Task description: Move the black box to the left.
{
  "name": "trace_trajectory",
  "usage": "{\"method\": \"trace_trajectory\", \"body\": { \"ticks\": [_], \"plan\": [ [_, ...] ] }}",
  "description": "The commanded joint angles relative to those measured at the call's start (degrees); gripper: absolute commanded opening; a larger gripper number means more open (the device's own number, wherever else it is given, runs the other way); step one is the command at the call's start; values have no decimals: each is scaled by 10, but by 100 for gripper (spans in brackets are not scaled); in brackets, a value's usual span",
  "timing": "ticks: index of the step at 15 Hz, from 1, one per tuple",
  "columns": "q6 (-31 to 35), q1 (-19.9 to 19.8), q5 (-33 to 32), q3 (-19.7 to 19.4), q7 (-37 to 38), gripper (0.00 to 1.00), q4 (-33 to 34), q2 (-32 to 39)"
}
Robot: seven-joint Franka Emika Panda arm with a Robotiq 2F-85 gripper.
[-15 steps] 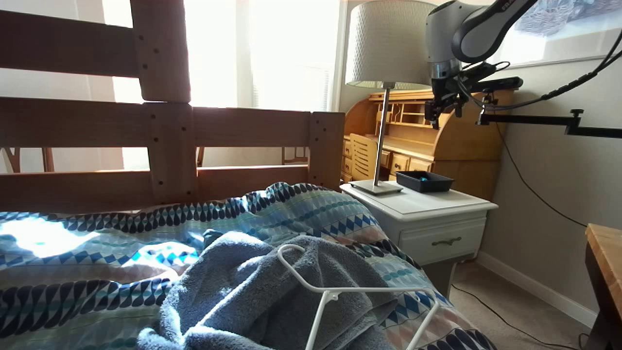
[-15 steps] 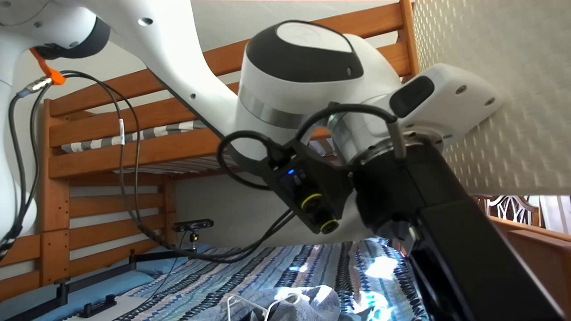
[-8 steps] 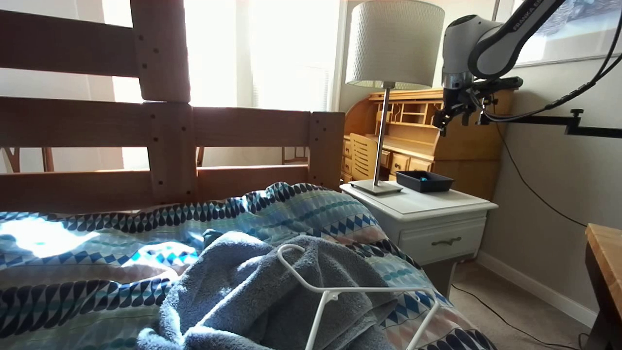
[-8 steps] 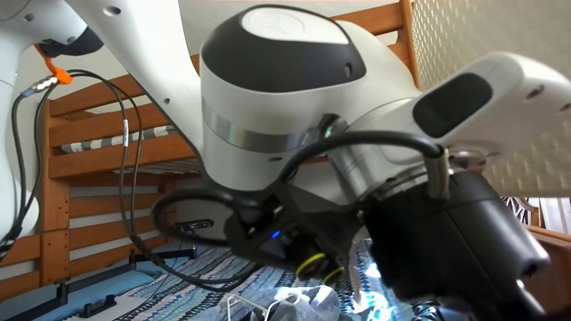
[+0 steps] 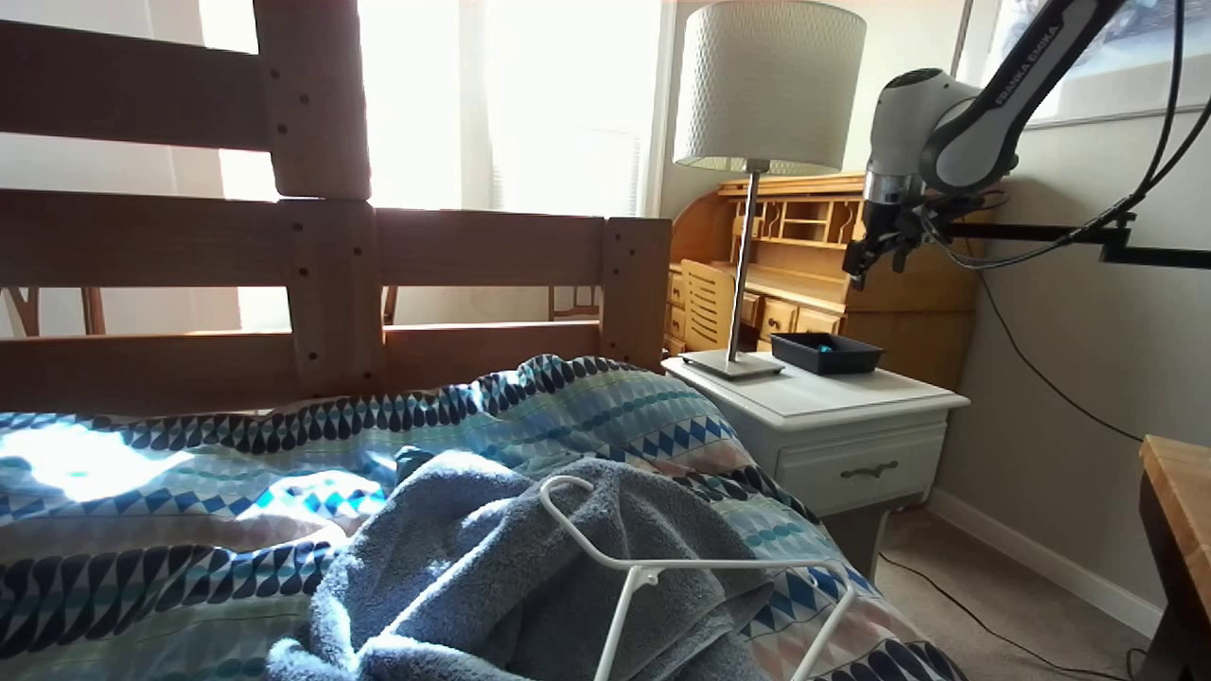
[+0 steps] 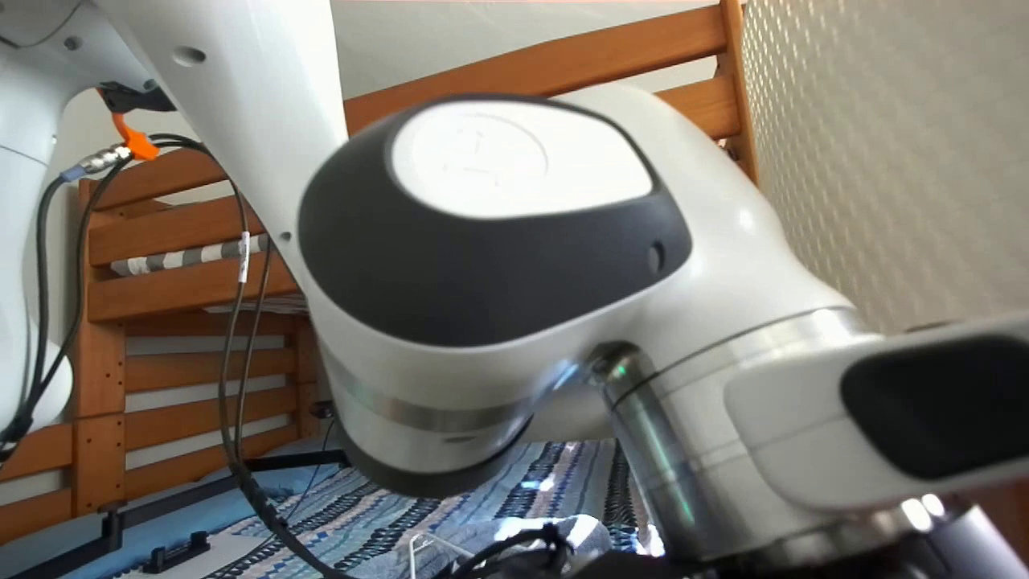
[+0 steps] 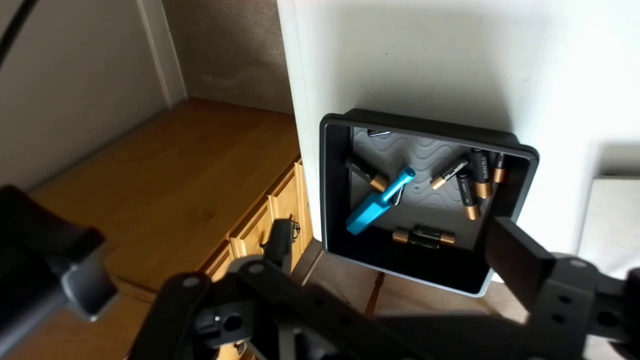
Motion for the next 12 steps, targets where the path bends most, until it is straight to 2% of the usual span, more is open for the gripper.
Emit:
{"method": "trace_trajectory", "body": {
  "ticks": [1, 7, 12],
  "plan": [
    [39, 20, -7, -26, 0, 100, 13, 36],
    [72, 37, 28, -51, -4, 100, 33, 89],
    [74, 35, 111, -35, -55, 100, 43, 119]
  ]
}}
